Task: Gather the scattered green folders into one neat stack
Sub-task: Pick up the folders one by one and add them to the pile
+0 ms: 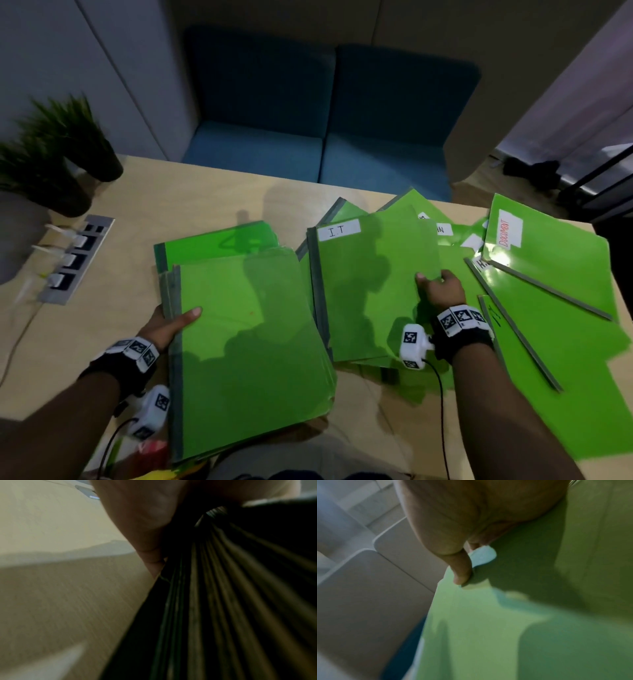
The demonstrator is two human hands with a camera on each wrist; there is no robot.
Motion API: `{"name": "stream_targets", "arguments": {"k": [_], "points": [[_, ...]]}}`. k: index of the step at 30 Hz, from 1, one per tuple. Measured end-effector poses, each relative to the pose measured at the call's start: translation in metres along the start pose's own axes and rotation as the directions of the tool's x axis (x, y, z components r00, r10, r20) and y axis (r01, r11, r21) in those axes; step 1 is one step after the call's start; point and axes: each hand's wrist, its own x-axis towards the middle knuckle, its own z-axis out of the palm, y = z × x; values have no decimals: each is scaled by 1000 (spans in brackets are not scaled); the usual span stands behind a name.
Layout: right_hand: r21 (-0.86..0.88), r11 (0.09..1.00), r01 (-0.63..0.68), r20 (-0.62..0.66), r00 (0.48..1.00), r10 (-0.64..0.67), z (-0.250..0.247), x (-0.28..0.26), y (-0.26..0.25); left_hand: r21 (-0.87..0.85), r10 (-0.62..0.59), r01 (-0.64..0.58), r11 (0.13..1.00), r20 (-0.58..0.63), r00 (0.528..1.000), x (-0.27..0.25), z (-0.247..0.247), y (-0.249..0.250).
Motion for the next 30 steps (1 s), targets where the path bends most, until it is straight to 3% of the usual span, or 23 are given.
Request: {"name": "stream_targets", "arguments": {"k": [2,5,7,9,11,15,18,21,23,26,30], "points": [[138,982,131,-29,991,-128,-4,-5,-24,16,20,-20,1000,12,1000,10,-2,-8],[254,903,346,-138,937,-321,-19,-15,-63,58,17,-18,998,10,1000,-5,0,4],[342,833,435,-145,900,-410,-29,-25,-87,38,25,-25,999,10,1000,-9,0,7],[445,789,424,-83,896,-436,-27,-27,-96,28,31,-31,999,10,999,-3,-2,2],[464,810,358,25,909,-416,-4,-31,-93,13,28,-28,1000,12,1000,13,-4,-12],[272,924,269,307,885,-349,74,-55,-57,16,39,-39,999,34,999,32,-5,-29],[-11,957,291,462,850,-253,108,-76,-39,12,63,-63,998,62,996,54,-6,-53],[-311,814,491,647,737,-198,127,-82,-40,22,91,-93,995,82,992,55,-7,-54],[-354,777,520,660,727,-186,137,-82,-53,57,91,-97,994,99,991,27,-4,-31],[-424,754,502,623,766,-159,155,-83,-76,78,111,-121,990,120,987,-21,-5,15],[-600,519,609,698,715,-32,165,-94,-98,0,84,-85,996,163,983,-45,-8,31]]}}
